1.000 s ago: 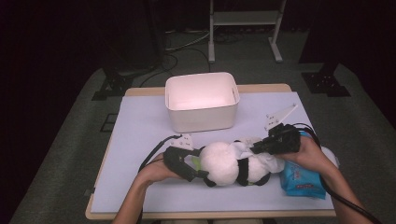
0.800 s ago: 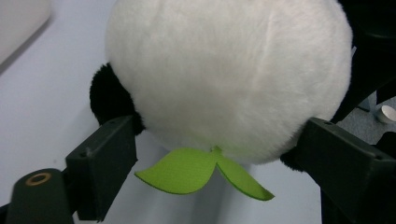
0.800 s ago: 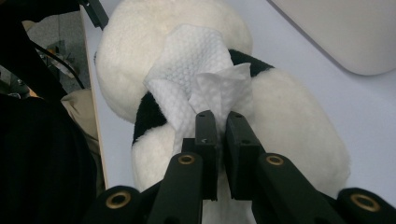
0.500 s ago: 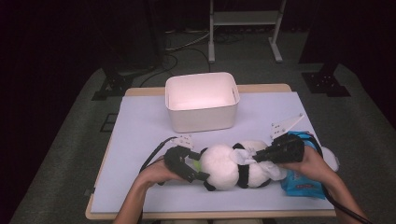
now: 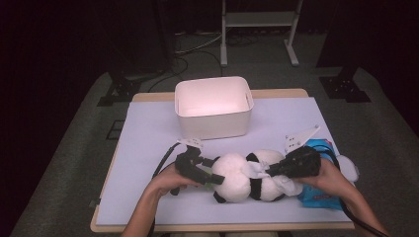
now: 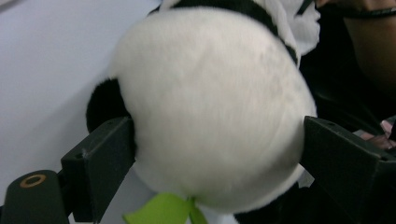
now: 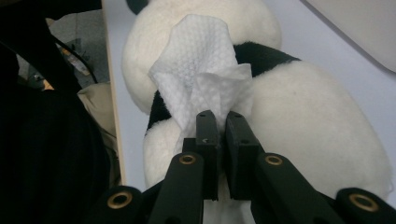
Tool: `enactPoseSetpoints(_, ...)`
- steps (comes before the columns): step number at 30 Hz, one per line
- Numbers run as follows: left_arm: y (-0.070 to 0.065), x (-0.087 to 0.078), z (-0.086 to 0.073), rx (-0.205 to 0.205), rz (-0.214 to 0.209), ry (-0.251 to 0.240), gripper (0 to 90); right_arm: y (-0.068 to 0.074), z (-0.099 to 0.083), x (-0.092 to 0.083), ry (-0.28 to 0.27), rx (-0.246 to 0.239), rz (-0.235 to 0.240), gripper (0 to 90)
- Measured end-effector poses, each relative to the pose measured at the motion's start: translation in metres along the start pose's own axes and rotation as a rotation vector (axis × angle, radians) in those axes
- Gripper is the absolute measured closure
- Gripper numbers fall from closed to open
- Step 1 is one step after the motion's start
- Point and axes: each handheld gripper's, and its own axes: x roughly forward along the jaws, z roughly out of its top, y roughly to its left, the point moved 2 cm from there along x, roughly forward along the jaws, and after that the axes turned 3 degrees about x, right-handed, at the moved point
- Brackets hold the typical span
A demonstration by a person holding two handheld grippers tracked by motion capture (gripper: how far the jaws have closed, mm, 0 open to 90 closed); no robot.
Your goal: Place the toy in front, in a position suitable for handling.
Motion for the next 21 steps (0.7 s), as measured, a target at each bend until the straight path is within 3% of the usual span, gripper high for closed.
enactPoseSetpoints(4, -0.002, 0.002, 0.003, 0.012, 0.021, 0.017, 10.7, 0.003, 0.002, 0.002, 0.003, -0.011, -0.003, 84.3)
enactPoseSetpoints(9, -0.006, 0.001, 0.005, 0.081, 0.053, 0.015, 31.9, 0.003, 0.004, 0.002, -0.002, -0.023, -0.021, 84.3)
enactPoseSetpoints(12, -0.007, 0.000, 0.004, 0.109, 0.065, 0.023, 39.9, 0.003, 0.006, 0.002, -0.012, -0.017, -0.020, 84.3)
enactPoseSetpoints(21, -0.010, -0.003, 0.007, 0.166, 0.104, 0.010, 48.2, 0.004, 0.021, 0.001, -0.049, -0.024, 0.000, 84.2)
